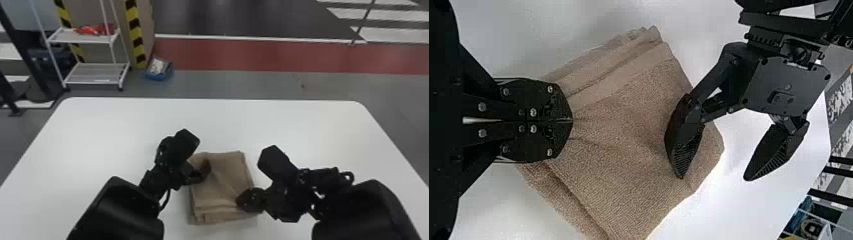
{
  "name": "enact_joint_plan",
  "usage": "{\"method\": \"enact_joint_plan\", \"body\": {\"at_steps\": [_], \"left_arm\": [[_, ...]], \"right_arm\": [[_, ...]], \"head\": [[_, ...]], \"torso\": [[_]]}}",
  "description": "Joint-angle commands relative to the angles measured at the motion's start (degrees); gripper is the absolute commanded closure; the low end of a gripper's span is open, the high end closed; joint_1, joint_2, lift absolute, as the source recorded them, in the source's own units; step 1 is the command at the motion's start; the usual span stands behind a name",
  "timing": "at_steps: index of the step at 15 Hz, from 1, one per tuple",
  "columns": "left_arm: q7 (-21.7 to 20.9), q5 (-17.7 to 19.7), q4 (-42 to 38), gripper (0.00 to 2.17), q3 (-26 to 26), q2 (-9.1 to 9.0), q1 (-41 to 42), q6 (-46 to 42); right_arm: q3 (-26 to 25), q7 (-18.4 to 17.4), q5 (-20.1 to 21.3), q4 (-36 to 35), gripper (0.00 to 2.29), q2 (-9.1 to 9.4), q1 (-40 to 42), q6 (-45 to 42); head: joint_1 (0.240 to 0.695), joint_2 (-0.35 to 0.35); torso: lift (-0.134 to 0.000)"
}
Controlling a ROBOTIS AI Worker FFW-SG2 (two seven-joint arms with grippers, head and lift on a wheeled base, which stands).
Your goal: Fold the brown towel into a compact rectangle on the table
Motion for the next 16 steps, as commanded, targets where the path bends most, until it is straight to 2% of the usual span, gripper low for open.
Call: {"method": "enact_joint_plan", "body": {"at_steps": [1,3,5,7,8,9,10,12,14,16], "left_arm": [[-0.19,0.00,1.33,0.08,0.76,0.00,-0.68,-1.16],[-1.33,0.00,1.60,0.08,1.63,0.09,-0.95,-1.33],[-3.35,0.00,0.28,0.08,2.34,0.35,0.55,-1.33],[-4.32,0.00,-1.83,0.08,2.69,0.53,1.87,-1.33],[-4.85,0.00,-2.62,0.08,3.04,0.53,2.48,-1.33],[-5.20,0.00,-3.15,0.08,3.04,0.53,2.75,-1.33],[-5.46,0.00,-3.50,0.08,2.95,0.53,2.92,-1.33],[-5.55,0.00,-3.50,0.08,2.78,0.53,3.10,-2.56],[-6.34,0.00,-3.50,0.08,2.78,0.62,3.54,-3.62],[-6.78,0.00,-3.59,0.08,2.95,0.62,4.06,-3.97]], "right_arm": [[-0.32,0.00,0.00,0.25,1.96,0.00,0.33,-0.53],[-1.02,0.00,-0.53,0.61,1.96,0.00,0.60,-1.58],[-3.66,0.09,-3.34,-0.27,1.96,0.08,0.60,-1.58],[-6.82,0.62,-9.32,-3.61,1.96,0.26,0.60,0.18],[-8.23,0.36,-10.99,-5.37,1.96,0.96,0.33,1.06],[-10.25,0.09,-13.36,-5.99,1.96,2.46,-0.72,2.81],[-11.57,-1.23,-15.21,-6.16,1.96,3.60,-1.60,4.57],[-9.81,-8.26,-15.56,-5.02,1.96,3.69,-2.83,5.80],[-7.17,-13.71,-14.51,1.40,1.96,4.30,-5.73,5.98],[-4.89,-16.87,-13.89,7.11,1.96,5.36,-8.72,5.63]], "head": [[0.695,-0.046],[0.695,-0.044],[0.695,-0.041],[0.695,-0.045],[0.695,-0.047],[0.695,-0.048],[0.695,-0.049],[0.695,-0.054],[0.695,-0.066],[0.695,-0.066]], "torso": [[-0.124],[-0.124],[-0.124],[-0.124],[-0.124],[-0.124],[-0.124],[-0.124],[-0.124],[-0.124]]}}
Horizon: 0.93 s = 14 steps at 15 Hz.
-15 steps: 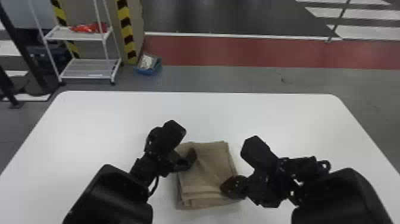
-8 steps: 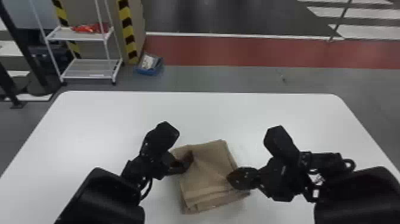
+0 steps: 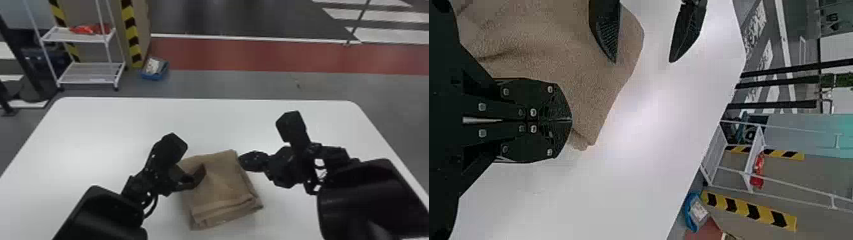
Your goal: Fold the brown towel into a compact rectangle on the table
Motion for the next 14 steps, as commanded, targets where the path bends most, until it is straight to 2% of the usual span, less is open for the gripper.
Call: {"method": "enact_joint_plan", "body": {"at_steps": [1,3,7,12,14], "left_arm": [[-0.32,0.00,-0.34,0.08,0.14,0.07,0.68,-0.60],[-0.40,0.00,-1.22,0.08,0.23,0.16,1.38,-0.78],[-2.25,0.00,-4.38,0.08,2.42,0.16,3.14,-1.31],[-8.05,-0.88,-10.36,0.08,5.50,0.34,7.36,-1.31],[-8.84,-0.97,-10.97,0.08,6.20,0.34,7.88,-1.31]], "right_arm": [[2.45,-2.40,0.55,6.10,1.96,1.31,-3.21,-0.47],[3.95,-3.89,0.99,8.21,1.96,1.48,-4.44,-0.29],[4.56,-3.98,5.47,8.73,1.96,1.48,-4.71,1.29],[2.45,-4.60,6.26,8.73,1.96,1.31,-4.71,1.47],[1.66,-4.68,6.17,5.13,1.96,1.31,-3.83,2.00]], "head": [[0.695,-0.063],[0.695,-0.052],[0.695,-0.034],[0.695,-0.043],[0.695,-0.049]], "torso": [[-0.124],[-0.124],[-0.124],[-0.124],[-0.124]]}}
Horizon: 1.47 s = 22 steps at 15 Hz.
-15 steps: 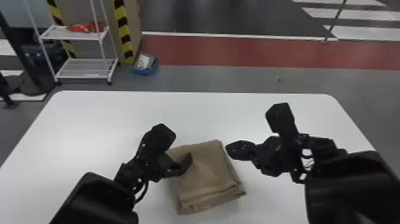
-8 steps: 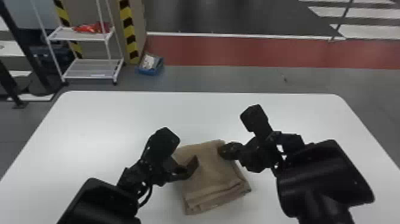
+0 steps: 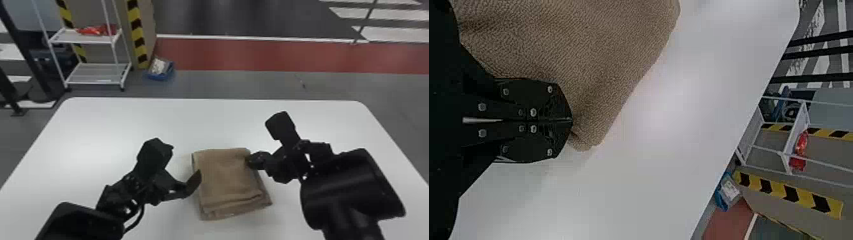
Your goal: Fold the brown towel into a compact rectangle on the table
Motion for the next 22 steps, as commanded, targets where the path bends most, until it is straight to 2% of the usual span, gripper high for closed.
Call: {"method": "enact_joint_plan", "body": {"at_steps": [1,4,5,10,13,14,15,16,17,18,19,21,22], "left_arm": [[-0.42,-0.02,-0.57,0.08,1.28,0.00,0.45,-0.03],[-1.13,0.07,-1.81,0.08,1.28,0.00,1.68,-0.21],[-1.13,-0.02,-1.89,0.08,1.19,0.00,1.77,-0.21],[-1.04,0.24,-1.72,0.08,1.45,0.00,1.77,-0.56],[-1.13,0.68,-1.89,0.08,2.59,0.00,2.65,-2.14],[-1.13,1.39,-2.07,0.08,3.21,0.00,3.18,-3.37],[-1.04,2.27,-2.16,0.08,3.56,0.00,3.44,-3.72],[-0.95,4.37,-2.51,0.08,4.97,0.00,3.62,-4.08],[-0.77,6.75,-3.04,0.08,6.72,0.00,3.88,-4.43],[-0.07,9.56,-3.30,0.08,8.39,-0.18,4.67,-6.36],[0.54,12.81,-3.74,0.08,10.50,-0.71,5.90,-8.12],[4.32,23.80,-5.41,0.07,15.51,-0.80,10.03,-12.16],[6.43,27.31,-5.41,0.07,16.66,-0.80,12.14,-16.20]], "right_arm": [[-0.36,0.07,-0.85,-5.31,1.96,0.00,1.55,0.88],[1.31,2.00,-2.60,-9.97,1.96,-0.26,5.06,2.99],[1.93,3.14,-2.69,-10.06,1.96,-0.26,5.94,3.17],[4.65,3.41,-1.20,-6.55,1.96,-0.53,6.56,2.64],[3.25,3.76,-1.90,-10.85,1.96,-0.61,7.26,3.35],[1.93,2.88,-2.34,-13.58,1.93,-0.61,8.40,4.05],[0.35,-0.37,-4.54,-16.92,1.74,-0.35,9.90,5.81],[-1.32,-5.21,-8.05,-20.78,1.06,-0.26,11.48,7.92],[-2.47,-9.51,-10.43,-24.04,0.19,-0.09,13.24,8.27],[-2.91,-14.70,-11.66,-27.02,0.00,0.00,15.26,8.27],[-3.70,-17.86,-13.41,-29.31,0.00,0.09,17.37,8.09],[-6.69,-26.21,-21.85,-32.38,0.03,0.88,23.61,5.81],[-7.39,-30.34,-24.66,-32.56,0.05,0.88,26.86,1.24]], "head": [[0.695,-0.050],[0.695,-0.036],[0.695,-0.030],[0.695,0.011],[0.695,0.016],[0.695,0.017],[0.695,0.016],[0.695,0.000],[0.695,-0.014],[0.695,-0.024],[0.695,-0.031],[0.695,-0.039],[0.695,-0.028]], "torso": [[-0.124],[-0.124],[-0.124],[-0.124],[-0.124],[-0.124],[-0.124],[-0.124],[-0.124],[-0.124],[-0.124],[-0.124],[-0.124]]}}
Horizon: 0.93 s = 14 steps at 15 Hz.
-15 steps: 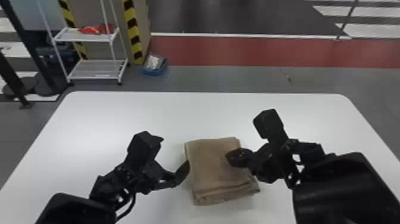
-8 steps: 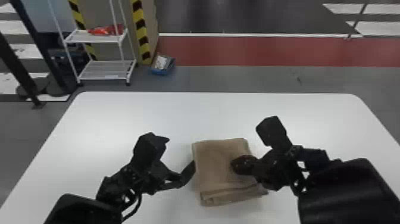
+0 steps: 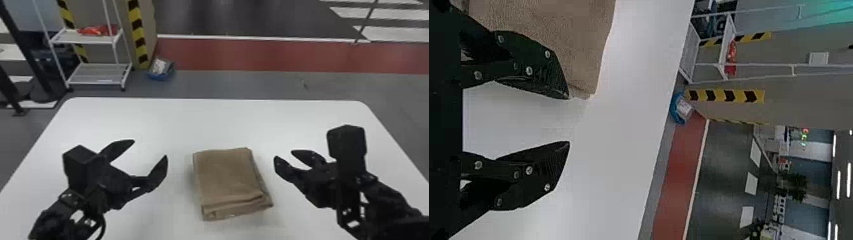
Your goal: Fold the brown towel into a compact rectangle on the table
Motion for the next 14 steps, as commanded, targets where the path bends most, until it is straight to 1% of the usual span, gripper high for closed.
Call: {"method": "enact_joint_plan", "body": {"at_steps": [1,2,3,4,5,6,7,8,9,12,14], "left_arm": [[4.11,7.63,-0.23,0.07,2.48,-0.03,5.06,-7.94],[6.57,8.16,0.47,0.08,2.48,-0.12,6.73,-11.63],[8.06,10.35,2.14,0.08,2.39,-0.21,8.05,-15.67],[8.50,12.64,3.64,0.08,2.39,-0.29,9.37,-19.19],[8.68,12.81,4.17,0.08,2.13,-0.38,10.51,-20.07],[9.03,12.81,4.69,0.08,1.86,-1.08,12.01,-21.83],[10.17,12.81,5.31,0.08,1.86,-1.32,13.33,-25.34],[11.40,12.73,6.19,0.08,1.78,-1.32,14.03,-28.68],[11.58,12.64,6.54,0.08,1.86,-1.32,14.64,-30.61],[12.02,12.29,6.63,0.08,2.22,-1.32,15.96,-30.61],[12.19,12.11,5.84,0.08,2.30,-1.32,17.11,-31.67]], "right_arm": [[-2.35,-6.58,-7.88,-0.71,0.06,0.24,7.89,-12.41],[-2.44,-10.18,-9.02,0.26,0.06,0.24,10.61,-19.79],[-2.18,-14.23,-9.11,1.23,0.06,0.33,13.43,-26.47],[-1.83,-17.48,-9.81,1.84,0.07,0.68,15.89,-32.27],[-1.48,-19.24,-9.20,2.37,0.08,0.99,17.47,-36.14],[-1.48,-19.41,-8.76,3.51,0.08,0.99,18.44,-40.89],[-1.39,-19.94,-7.26,5.18,0.09,0.99,18.61,-43.70],[-1.65,-20.64,-7.26,6.68,0.09,0.99,18.70,-44.40],[-2.18,-20.91,-7.44,8.08,0.09,0.99,18.88,-45.81],[-1.92,-20.91,-7.79,12.39,0.09,0.99,19.40,-59.87],[-1.83,-21.00,-7.88,14.59,0.09,0.99,19.23,-61.45]], "head": [[0.695,-0.018],[0.695,-0.008],[0.695,0.002],[0.695,0.008],[0.695,0.009],[0.695,0.009],[0.695,0.011],[0.695,0.014],[0.695,0.020],[0.695,0.024],[0.695,0.040]], "torso": [[-0.124],[-0.124],[-0.124],[-0.124],[-0.124],[-0.124],[-0.124],[-0.124],[-0.124],[-0.124],[-0.124]]}}
